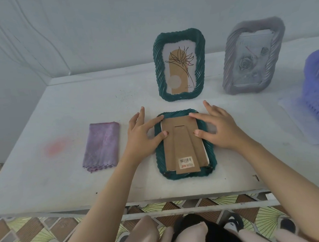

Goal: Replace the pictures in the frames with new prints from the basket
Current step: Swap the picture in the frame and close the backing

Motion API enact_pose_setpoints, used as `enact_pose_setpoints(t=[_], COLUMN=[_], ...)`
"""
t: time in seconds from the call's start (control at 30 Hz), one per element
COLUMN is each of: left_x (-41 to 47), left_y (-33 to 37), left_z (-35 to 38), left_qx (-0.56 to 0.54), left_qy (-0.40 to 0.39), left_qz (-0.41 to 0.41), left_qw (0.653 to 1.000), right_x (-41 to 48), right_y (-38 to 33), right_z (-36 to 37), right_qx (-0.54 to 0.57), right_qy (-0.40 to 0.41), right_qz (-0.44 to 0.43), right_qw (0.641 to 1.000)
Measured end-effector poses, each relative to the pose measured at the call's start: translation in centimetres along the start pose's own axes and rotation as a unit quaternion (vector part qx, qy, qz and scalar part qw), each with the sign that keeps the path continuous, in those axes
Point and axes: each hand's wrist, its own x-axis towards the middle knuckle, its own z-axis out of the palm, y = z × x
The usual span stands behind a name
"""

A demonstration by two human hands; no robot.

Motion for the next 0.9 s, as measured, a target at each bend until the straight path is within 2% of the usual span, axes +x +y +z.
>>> enact_pose_setpoints(t=[0.07, 0.13, 0.23, 0.33, 0.43, 0.6, 0.9], left_x=[-0.5, -1.5, -3.3, -4.7, -5.3, -5.5, -5.9], left_y=[0.3, 0.6, 0.8, 0.0, -0.7, -0.5, -0.5], left_z=[0.2, 0.2, -0.4, -0.9, -1.3, -1.8, -2.5], left_qx=[-0.038, -0.085, -0.118, -0.076, -0.008, 0.075, 0.094], left_qy=[0.04, 0.065, 0.008, -0.101, -0.156, -0.195, -0.18], left_qz=[0.035, 0.075, 0.125, 0.159, 0.172, 0.186, 0.203], left_qw=[0.998, 0.991, 0.985, 0.979, 0.973, 0.96, 0.958], right_x=[-0.4, -1.2, -3.2, -5.3, -6.4, -6.3, -5.6], right_y=[-0.2, -0.7, -1.6, -1.7, -1.3, -1.1, -1.1], right_z=[0.1, 0.2, -0.2, -0.6, -0.9, -1.5, -2.0], right_qx=[0.015, 0.0, 0.009, 0.01, -0.013, -0.027, -0.069], right_qy=[0.033, 0.072, 0.059, -0.004, -0.066, -0.106, -0.135], right_qz=[-0.007, -0.05, -0.102, -0.113, -0.124, -0.122, -0.132], right_qw=[0.999, 0.996, 0.993, 0.994, 0.99, 0.986, 0.98])
